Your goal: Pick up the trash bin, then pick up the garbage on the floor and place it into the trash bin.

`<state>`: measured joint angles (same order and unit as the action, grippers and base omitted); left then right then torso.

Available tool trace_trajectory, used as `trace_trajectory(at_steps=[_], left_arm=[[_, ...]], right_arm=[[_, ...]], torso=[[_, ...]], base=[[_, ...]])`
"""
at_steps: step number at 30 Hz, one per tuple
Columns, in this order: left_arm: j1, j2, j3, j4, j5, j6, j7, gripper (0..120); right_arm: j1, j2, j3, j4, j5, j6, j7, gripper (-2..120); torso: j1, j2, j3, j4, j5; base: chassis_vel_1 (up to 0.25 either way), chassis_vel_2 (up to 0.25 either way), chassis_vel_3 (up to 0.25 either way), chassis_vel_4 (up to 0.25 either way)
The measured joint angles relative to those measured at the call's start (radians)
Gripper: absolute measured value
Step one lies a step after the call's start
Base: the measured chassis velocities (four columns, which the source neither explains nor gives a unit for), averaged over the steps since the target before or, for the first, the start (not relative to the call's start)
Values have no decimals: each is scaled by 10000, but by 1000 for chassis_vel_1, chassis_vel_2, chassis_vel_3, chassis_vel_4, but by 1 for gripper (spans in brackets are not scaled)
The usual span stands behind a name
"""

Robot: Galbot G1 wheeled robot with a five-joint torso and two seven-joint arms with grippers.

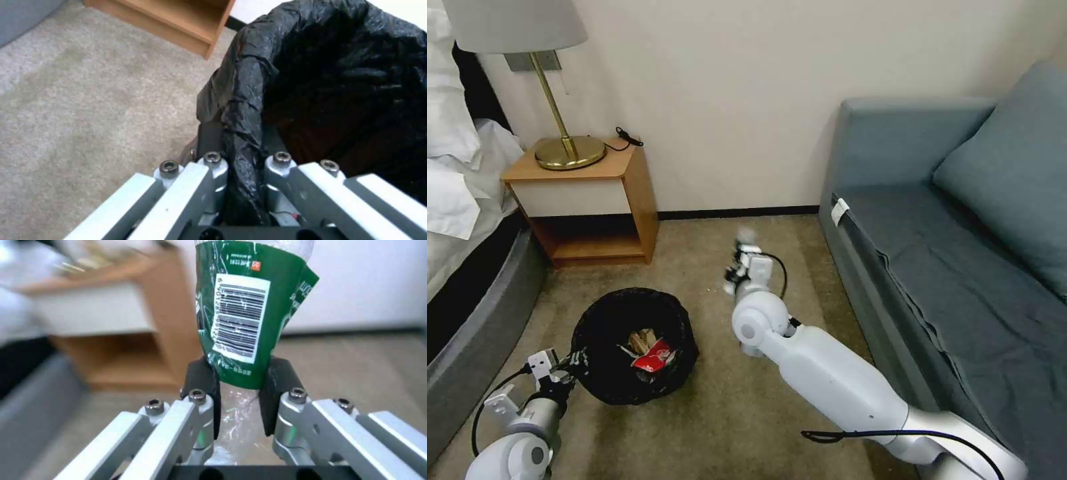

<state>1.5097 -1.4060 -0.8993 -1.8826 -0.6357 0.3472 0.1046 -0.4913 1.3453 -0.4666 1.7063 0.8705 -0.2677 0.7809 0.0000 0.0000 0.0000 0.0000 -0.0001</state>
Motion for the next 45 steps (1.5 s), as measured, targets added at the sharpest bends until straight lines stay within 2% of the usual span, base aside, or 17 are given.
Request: trace_trajectory(at_steps=[7,10,14,23,39,45], left_arm=[[54,-65,-6,-215,-84,117,-125,4],[108,-74,-114,-315,-248,200,-228,4],[206,-146,-163,-354,-306,216,-273,4],[367,-325,-95,-494,-432,215,-293,4],[401,-428,-87,-678,-479,243,-320,4],[426,-364,-104,-646,-542,243,-337,4]], right_arm=[[243,-67,-906,599,-865,332,-1288,14],[87,-256,-1442,746,-1858,553,-2086,14],[-270,-506,-1888,975,-2673,683,-2643,14],[-1134,-743,-2487,825,-3565,873,-3077,14],[-1498,-708,-3160,567,-4073,927,-3132,14],[-1548,-794,-3175,685,-4147,900,-3181,35]], torso=[[0,0,0,1,0],[0,0,0,0,0],[0,0,0,1,0],[-1,0,-1,0,0],[0,0,-1,0,0],[0,0,-1,0,0]], base=[[0,0,0,0],[0,0,0,0],[0,0,0,0],[0,0,0,0],[0,0,0,0],[0,0,0,0]])
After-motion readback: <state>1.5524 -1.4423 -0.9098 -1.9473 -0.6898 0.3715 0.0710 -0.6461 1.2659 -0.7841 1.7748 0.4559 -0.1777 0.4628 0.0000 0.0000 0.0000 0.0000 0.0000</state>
